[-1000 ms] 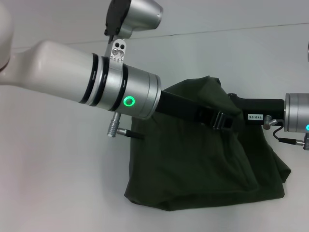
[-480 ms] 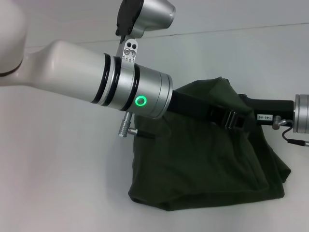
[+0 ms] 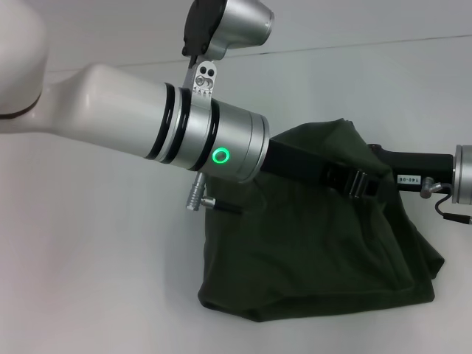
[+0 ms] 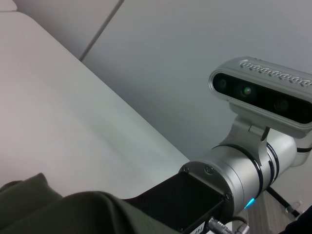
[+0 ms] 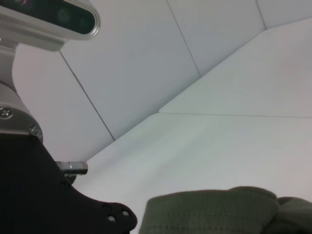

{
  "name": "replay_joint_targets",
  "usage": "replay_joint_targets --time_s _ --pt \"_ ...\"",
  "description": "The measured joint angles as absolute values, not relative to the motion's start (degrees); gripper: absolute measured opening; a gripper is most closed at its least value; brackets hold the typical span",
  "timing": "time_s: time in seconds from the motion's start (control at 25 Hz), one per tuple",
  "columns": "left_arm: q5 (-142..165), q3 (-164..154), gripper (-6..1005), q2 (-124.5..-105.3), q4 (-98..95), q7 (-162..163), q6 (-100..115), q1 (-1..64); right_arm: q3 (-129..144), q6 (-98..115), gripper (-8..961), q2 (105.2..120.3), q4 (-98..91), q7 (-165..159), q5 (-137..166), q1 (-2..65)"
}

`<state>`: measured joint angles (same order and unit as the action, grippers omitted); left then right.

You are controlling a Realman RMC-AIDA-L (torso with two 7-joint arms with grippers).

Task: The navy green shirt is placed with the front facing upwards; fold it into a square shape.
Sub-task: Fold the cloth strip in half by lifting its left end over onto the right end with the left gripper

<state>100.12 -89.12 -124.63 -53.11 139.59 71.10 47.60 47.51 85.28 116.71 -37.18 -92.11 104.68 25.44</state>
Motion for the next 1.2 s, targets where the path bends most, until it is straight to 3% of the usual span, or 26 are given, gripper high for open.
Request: replay_joint_targets --time_s 0.52,0.92,1.2 --pt "100.01 -89.88 12 -124.63 -51.98 139.35 70.69 47.97 42.58 83.23 43 116.85 -36.54 -92.12 104.67 24.72" --pt "98.07 -90.57 13 -124.63 -50.36 138.09 70.47 48.13 29.11 77.93 437 117.69 -36.96 -90.75 104.31 23.86" --pt "97.18 -90.57 13 -124.63 -49.35 137.13 70.06 48.46 21.83 78.52 597 117.87 -36.96 -90.08 103.72 23.5"
